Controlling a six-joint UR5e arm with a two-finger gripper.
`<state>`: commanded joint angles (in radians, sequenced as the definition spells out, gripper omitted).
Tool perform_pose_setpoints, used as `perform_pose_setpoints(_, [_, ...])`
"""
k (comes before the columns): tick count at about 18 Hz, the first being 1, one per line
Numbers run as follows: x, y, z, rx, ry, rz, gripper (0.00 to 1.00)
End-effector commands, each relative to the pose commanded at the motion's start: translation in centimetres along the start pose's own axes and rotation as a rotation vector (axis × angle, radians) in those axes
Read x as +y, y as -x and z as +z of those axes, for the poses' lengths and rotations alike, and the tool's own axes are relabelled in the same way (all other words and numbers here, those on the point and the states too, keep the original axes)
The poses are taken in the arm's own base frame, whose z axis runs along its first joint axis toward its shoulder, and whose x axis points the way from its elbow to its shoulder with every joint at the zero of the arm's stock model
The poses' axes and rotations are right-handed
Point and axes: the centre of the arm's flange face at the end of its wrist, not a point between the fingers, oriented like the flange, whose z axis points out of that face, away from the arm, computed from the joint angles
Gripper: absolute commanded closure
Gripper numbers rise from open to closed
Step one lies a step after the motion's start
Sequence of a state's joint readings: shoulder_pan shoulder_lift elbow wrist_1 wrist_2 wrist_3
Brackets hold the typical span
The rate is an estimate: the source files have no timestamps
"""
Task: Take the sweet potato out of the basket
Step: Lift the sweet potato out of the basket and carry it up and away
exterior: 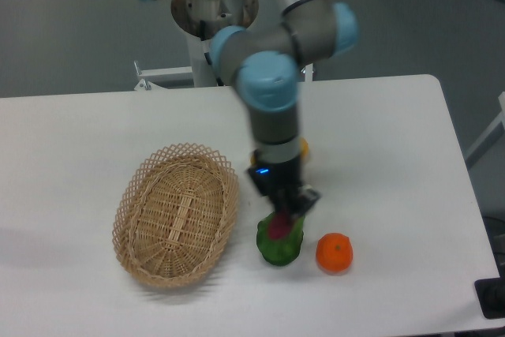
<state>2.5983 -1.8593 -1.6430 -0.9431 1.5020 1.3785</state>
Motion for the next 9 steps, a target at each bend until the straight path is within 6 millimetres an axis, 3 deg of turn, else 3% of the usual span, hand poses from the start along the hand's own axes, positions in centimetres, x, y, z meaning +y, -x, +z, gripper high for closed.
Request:
perform_pose_setpoints(3, [3.8,2.0,-1.6,0.023,-0.012,0.042,0.72])
perform_pose_setpoints(5, [5.2,2.3,-1.8,0.031,-0.006,0.066,0.72])
perform_pose_setpoints(9, [5.8,2.5,-2.6,0.016,-0.005,0.066,0.72])
